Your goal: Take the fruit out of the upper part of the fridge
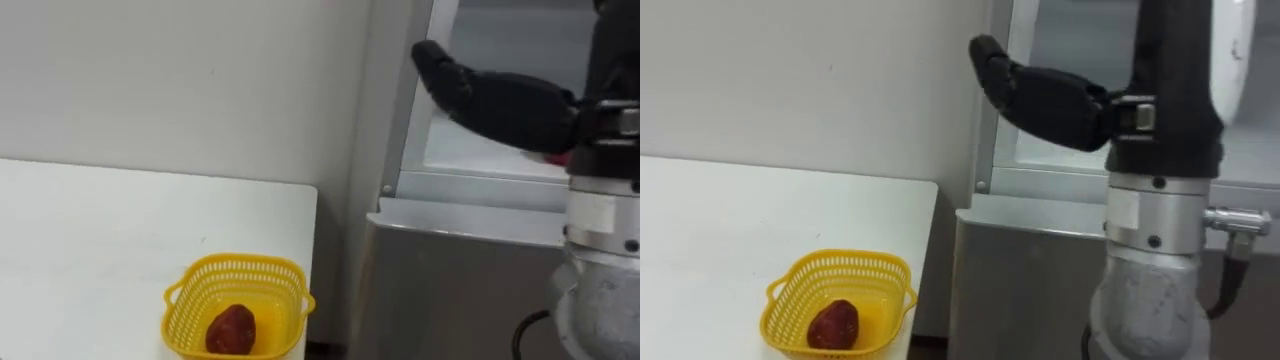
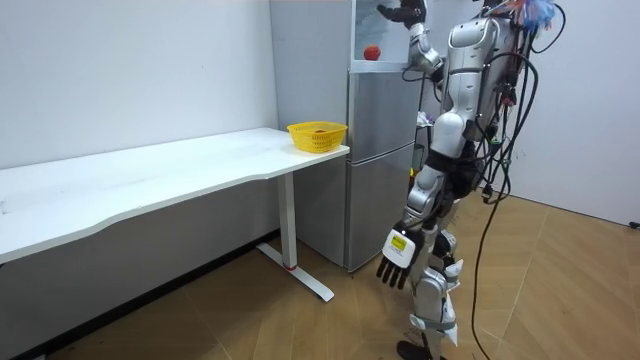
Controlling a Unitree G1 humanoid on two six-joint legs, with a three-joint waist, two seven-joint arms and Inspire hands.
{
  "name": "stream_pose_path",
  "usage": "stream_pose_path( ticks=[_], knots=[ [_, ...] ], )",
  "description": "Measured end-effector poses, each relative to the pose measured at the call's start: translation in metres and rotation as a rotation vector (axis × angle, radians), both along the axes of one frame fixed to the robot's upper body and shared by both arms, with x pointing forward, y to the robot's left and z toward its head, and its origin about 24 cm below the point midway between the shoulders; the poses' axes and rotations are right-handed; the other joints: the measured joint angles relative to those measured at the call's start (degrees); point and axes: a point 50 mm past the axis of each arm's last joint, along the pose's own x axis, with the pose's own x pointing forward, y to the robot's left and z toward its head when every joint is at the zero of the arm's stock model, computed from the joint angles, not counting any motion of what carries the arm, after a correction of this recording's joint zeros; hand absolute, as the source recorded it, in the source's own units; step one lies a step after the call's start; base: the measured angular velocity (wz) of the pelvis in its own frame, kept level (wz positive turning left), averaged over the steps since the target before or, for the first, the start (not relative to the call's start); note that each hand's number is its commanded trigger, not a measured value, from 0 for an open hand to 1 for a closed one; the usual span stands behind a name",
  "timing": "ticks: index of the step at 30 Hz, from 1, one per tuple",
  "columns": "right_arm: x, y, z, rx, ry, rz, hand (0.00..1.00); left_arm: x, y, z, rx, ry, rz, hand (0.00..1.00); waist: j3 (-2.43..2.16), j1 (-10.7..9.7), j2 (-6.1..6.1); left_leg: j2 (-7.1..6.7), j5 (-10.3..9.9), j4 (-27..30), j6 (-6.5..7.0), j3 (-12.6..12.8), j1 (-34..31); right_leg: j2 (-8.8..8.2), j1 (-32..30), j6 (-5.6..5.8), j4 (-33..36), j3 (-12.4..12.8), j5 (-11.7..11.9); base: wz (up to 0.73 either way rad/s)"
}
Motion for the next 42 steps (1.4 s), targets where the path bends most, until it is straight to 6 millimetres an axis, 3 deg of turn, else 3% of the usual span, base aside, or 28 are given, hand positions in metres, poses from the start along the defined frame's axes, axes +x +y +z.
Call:
stream_pose_path(
  ticks=[4, 9, 13, 16, 20, 31, 37, 42],
  knots=[
    [-0.005, -0.018, -0.007, 0.034, 0.002, -0.072, 0.0, -0.01, -0.004, -0.001, -0.01, 0.014, 0.023, 0.0, -0.17, -2.0, 0.58, 0.02, 0.0, -0.5, -0.01, 0.9, 0.8, 0.29, 0.1, 0.01, 0.1, 1.0, 0.0, -0.11],
    [-0.006, -0.041, -0.012, 0.075, 0.031, -0.141, 0.0, -0.008, -0.004, -0.001, -0.015, 0.001, 0.024, 0.0, 0.28, -4.2, 0.9, 0.03, 0.0, -0.5, -0.04, 1.0, 1.0, 0.27, 0.0, 0.0, 0.5, 1.2, 0.0, -0.02],
    [-0.004, -0.054, -0.013, 0.096, 0.039, -0.181, 0.0, -0.007, -0.002, 0.0, -0.016, -0.004, 0.021, 0.0, 0.64, -5.0, 0.32, 0.09, -0.2, -0.5, -0.14, 1.7, 1.4, 0.29, 0.0, -0.14, 0.8, 1.2, -0.1, -0.08],
    [-0.001, -0.062, -0.016, 0.133, 0.072, -0.19, 0.0, -0.008, 0.002, 0.001, -0.005, -0.002, 0.021, 0.0, 0.74, -5.1, -0.56, 0.09, -0.2, -0.5, -0.14, 1.9, 1.4, 0.3, -0.1, -0.13, 0.8, 1.3, -0.2, -0.03],
    [0.011, -0.077, -0.027, 0.198, 0.176, -0.2, 0.0, -0.009, 0.007, 0.002, 0.007, 0.003, 0.021, 0.0, 0.15, -4.9, -1.74, 0.08, -0.2, -0.4, -0.14, 1.9, 1.4, 0.31, -0.2, -0.12, 0.8, 1.3, -0.2, 0.0],
    [0.031, -0.095, -0.045, 0.218, 0.357, -0.177, 0.0, -0.011, 0.009, 0.003, 0.017, -0.004, 0.04, 0.0, 0.28, -4.7, -2.27, 0.13, -0.3, -0.5, -0.07, 1.8, 0.9, 0.36, -0.6, -0.11, 0.8, 1.2, -0.2, 0.0],
    [0.045, -0.116, -0.046, 0.25, 0.466, -0.174, 0.0, -0.01, 0.011, 0.006, 0.01, -0.031, 0.047, 0.0, 0.02, -4.6, -2.81, 0.12, -0.3, -0.4, -0.06, 1.6, 0.2, 0.28, -1.3, -0.12, 0.9, 1.1, -0.2, 0.0],
    [0.05, -0.115, -0.043, 0.246, 0.493, -0.158, 0.0, -0.006, 0.012, 0.008, 0.006, -0.042, 0.039, 0.0, 0.07, -4.3, -3.03, 0.12, -0.3, -0.4, -0.06, 1.5, 0.0, 0.25, -1.5, -0.09, 0.9, 1.0, -0.3, 0.0]
  ],
)
